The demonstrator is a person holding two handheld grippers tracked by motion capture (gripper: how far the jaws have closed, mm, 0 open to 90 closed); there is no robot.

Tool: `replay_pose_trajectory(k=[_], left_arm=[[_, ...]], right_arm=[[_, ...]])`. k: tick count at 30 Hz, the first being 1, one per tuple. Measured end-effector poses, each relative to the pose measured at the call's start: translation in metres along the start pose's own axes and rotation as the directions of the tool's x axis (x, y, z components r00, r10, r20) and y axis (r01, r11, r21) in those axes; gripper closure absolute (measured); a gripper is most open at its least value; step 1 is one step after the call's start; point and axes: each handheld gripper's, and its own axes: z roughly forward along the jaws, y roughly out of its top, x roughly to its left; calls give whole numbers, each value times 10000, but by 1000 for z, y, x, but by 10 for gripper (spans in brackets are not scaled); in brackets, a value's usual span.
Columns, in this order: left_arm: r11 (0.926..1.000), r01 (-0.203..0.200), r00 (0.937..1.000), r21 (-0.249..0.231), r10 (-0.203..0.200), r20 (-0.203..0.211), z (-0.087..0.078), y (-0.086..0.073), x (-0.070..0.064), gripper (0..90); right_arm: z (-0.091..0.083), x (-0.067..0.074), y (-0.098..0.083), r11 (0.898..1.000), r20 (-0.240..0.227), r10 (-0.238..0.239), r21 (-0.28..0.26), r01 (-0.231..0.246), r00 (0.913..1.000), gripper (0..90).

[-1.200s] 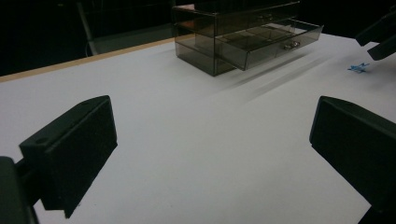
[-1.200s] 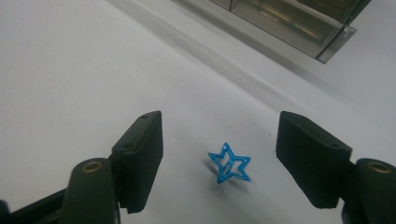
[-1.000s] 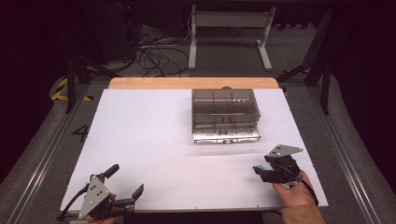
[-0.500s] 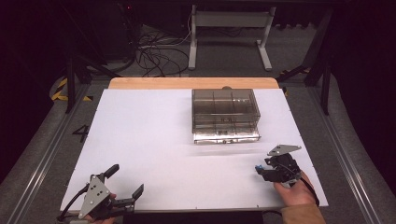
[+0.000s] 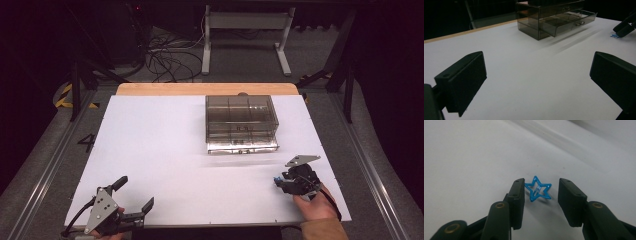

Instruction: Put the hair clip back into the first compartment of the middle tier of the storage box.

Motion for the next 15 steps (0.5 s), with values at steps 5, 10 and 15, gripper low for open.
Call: replay_pose_trajectory(k=[5,10,15], left_arm=[[10000,5,10000,-6,-5,-4,0,0,0,15],[10000,-21,10000,-5,21,-10,0,0,0,15],[10000,-12,10000,-11,12,-11,0,0,0,14]], right_arm=[[2,0,0,9999,-88,17,149,-16,10000,611],[3,1,1,9998,-11,100,190,-100,9999,675],[3,0,1,9997,-58,180,181,-179,9998,701]])
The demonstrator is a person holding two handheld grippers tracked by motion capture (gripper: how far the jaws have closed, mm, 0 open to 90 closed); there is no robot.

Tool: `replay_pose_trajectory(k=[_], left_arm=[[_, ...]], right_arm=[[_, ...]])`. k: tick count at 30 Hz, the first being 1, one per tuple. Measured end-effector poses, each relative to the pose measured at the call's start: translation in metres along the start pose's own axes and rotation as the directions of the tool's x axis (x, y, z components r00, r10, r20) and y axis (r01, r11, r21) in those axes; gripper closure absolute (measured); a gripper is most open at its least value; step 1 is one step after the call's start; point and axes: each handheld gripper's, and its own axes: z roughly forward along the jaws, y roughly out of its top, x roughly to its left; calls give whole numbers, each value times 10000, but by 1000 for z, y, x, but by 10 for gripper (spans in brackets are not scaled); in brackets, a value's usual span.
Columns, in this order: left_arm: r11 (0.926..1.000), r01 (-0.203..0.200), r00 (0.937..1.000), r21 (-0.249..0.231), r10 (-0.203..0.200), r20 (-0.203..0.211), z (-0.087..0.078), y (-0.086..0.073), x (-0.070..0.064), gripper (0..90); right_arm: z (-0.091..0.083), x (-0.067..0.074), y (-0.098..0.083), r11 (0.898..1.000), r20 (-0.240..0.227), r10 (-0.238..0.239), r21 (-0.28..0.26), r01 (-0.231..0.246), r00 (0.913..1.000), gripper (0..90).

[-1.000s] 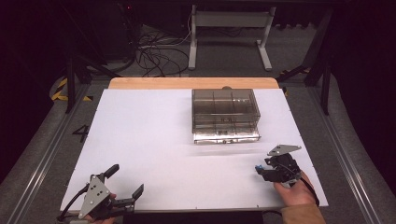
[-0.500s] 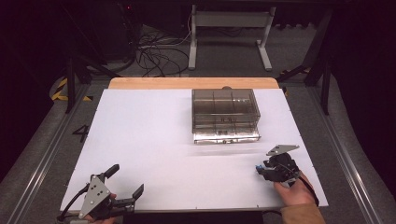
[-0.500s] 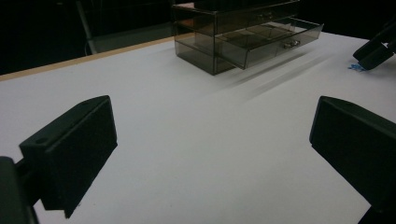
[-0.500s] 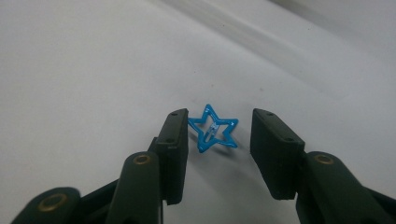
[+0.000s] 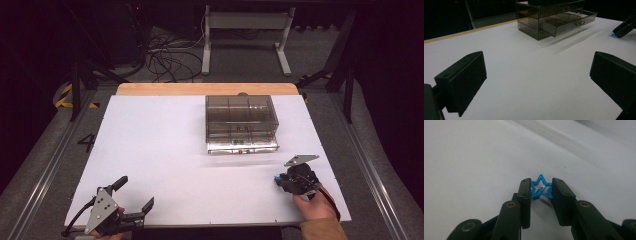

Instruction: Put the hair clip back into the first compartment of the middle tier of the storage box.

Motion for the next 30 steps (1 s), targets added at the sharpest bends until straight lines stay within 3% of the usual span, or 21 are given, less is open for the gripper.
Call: replay_pose_trajectory(k=[11,19,24,30], left_arm=[[10000,-8,10000,0,8,-1,0,0,0,15],[10000,11,10000,4,-11,1,0,0,0,15],[10000,15,10000,-12,-15,-9,0,0,0,15],[10000,44,10000,-19,-44,0,0,0,0,14]], right_arm=[[0,1,1,10000,48,-37,-51,37,10000,705],[-7,4,1,9990,121,-187,-411,191,9998,706],[-14,8,2,9947,184,-434,-929,450,9989,706],[-24,14,1,9793,422,-924,-1768,985,9948,706]])
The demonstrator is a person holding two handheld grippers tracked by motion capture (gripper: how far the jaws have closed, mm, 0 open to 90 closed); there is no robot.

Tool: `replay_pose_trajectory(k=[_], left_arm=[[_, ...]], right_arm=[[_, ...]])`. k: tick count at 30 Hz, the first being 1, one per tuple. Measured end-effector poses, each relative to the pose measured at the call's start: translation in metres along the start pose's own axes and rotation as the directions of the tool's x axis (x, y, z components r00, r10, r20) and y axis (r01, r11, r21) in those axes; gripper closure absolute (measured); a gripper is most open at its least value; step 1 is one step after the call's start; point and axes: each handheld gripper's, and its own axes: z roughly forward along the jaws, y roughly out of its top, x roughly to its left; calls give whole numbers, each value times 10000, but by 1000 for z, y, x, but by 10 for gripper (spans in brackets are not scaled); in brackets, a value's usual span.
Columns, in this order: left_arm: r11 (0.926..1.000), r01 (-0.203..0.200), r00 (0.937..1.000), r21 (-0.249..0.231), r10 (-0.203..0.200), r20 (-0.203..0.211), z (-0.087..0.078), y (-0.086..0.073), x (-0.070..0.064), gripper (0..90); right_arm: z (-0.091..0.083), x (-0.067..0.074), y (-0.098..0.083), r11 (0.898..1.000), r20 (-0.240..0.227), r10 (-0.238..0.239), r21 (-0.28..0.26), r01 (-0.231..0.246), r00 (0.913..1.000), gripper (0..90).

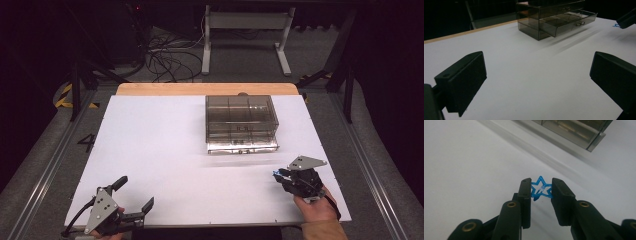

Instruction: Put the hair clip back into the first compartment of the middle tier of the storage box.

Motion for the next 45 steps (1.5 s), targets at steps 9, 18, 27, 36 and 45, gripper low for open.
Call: replay_pose_trajectory(k=[9,18,27,36,45], left_arm=[[10000,-27,10000,10,27,-9,0,0,0,15],[10000,-28,10000,11,28,-14,0,0,0,15],[10000,17,10000,2,-17,-59,0,0,0,14],[10000,-58,9999,-4,58,-93,0,0,1,15],[10000,-27,10000,-3,27,-90,0,0,1,15]], right_arm=[[-2,1,1,9998,-5,-96,-171,96,10000,706],[-3,2,1,9997,4,-103,-205,103,9999,706],[-6,3,9,9992,-190,-171,-369,164,9997,706],[-9,1,28,9977,-584,-167,-665,128,9982,706],[-7,5,55,9947,-945,-360,-988,266,9949,706]])
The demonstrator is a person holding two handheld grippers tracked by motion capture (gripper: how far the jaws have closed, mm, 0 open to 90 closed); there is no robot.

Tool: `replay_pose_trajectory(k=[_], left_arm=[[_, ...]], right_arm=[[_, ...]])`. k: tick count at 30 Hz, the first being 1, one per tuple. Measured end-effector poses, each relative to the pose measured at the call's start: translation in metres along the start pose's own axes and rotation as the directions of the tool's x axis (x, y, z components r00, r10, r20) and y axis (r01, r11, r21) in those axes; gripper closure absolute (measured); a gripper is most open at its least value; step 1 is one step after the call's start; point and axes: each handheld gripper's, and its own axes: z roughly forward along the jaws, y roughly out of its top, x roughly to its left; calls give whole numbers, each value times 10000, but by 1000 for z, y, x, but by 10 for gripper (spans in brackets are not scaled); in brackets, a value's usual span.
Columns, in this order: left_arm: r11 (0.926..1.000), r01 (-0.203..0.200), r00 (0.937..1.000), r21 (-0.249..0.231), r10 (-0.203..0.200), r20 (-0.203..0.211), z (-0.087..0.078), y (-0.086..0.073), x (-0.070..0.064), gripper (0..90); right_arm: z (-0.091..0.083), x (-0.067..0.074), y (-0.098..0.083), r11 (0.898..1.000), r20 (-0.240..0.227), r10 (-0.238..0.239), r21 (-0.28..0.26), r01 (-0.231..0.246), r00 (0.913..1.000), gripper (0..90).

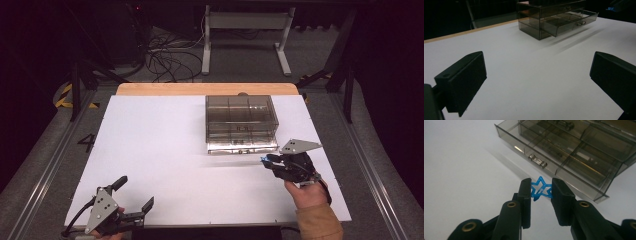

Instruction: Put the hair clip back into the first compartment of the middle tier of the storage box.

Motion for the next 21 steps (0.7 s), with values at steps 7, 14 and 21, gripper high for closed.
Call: replay_pose_trajectory(k=[7,14,21], left_arm=[[10000,19,10000,-3,-19,29,0,0,0,15],[10000,21,10000,18,-21,23,0,0,0,15],[10000,14,10000,37,-14,91,1,0,0,15]], right_arm=[[3,1,19,9998,-250,-129,-161,125,9996,706],[9,4,35,9990,-425,-436,-54,434,9981,706],[17,8,46,9980,-496,-632,26,634,9968,706]])
